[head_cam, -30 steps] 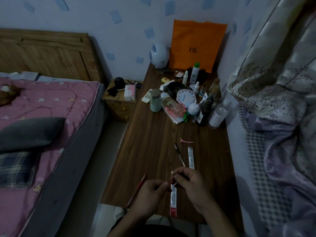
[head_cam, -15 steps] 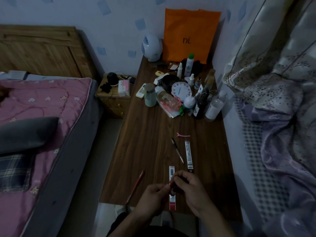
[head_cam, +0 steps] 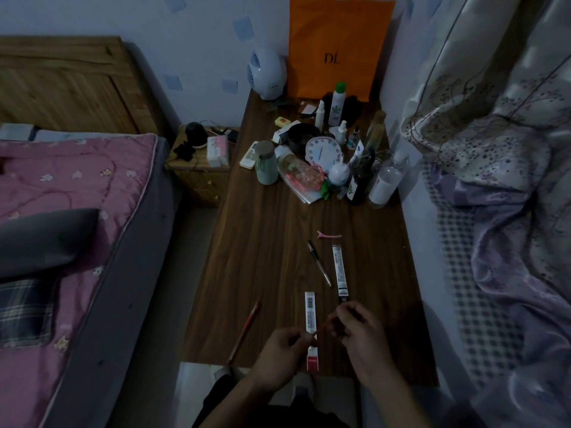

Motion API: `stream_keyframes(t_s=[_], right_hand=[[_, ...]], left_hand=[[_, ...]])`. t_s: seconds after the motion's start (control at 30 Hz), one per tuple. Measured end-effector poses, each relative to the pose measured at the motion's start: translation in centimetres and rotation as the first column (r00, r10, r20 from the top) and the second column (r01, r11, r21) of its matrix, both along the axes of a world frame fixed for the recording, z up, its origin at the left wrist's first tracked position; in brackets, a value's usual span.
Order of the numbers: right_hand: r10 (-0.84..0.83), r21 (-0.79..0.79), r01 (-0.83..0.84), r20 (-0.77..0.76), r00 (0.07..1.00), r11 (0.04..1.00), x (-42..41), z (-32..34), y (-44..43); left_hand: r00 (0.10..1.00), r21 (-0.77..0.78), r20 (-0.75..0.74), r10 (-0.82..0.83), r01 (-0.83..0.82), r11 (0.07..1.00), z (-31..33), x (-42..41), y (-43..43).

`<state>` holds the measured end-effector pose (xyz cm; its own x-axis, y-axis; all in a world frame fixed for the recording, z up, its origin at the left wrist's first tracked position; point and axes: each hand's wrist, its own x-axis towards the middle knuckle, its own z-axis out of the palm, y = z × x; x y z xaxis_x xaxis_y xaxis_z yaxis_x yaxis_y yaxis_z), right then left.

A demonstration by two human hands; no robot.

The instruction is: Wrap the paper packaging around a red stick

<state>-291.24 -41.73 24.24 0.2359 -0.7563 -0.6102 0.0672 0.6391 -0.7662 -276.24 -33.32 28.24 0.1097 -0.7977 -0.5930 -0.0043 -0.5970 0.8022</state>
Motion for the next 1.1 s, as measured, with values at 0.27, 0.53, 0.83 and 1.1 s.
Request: stream_keyframes(t_s=[0.27, 0.53, 0.83, 1.1], right_hand=[[-0.055, -0.025, 0.054, -0.033, 0.998, 0.998, 0.2, 0.0, 0.9], [0.037, -0.007, -0.037, -0.085, 0.996, 0.999, 0.6, 0.0, 1.0], [-0.067, -0.003, 0.068, -0.208, 0.976, 0.998, -0.7, -0.8, -0.1], [-0.247, -0.056, 0.240, -0.196, 0.949, 0.969, -3.1, -0.7, -1.8]], left_hand=[[0.993, 0.040, -0.085, 0.083, -0.079, 0.996, -0.5, -0.4, -0.2], [0.986, 0.060, -0.130, 0.107, -0.100, 0.993, -2.1, -0.4, -0.1], [0.999, 0.131, 0.010, -0.039, 0.037, 0.991, -7.5, -0.1, -1.5], [0.828, 0.219, 0.486, -0.278, 0.193, 0.956, -12.4, 0.5, -5.4]])
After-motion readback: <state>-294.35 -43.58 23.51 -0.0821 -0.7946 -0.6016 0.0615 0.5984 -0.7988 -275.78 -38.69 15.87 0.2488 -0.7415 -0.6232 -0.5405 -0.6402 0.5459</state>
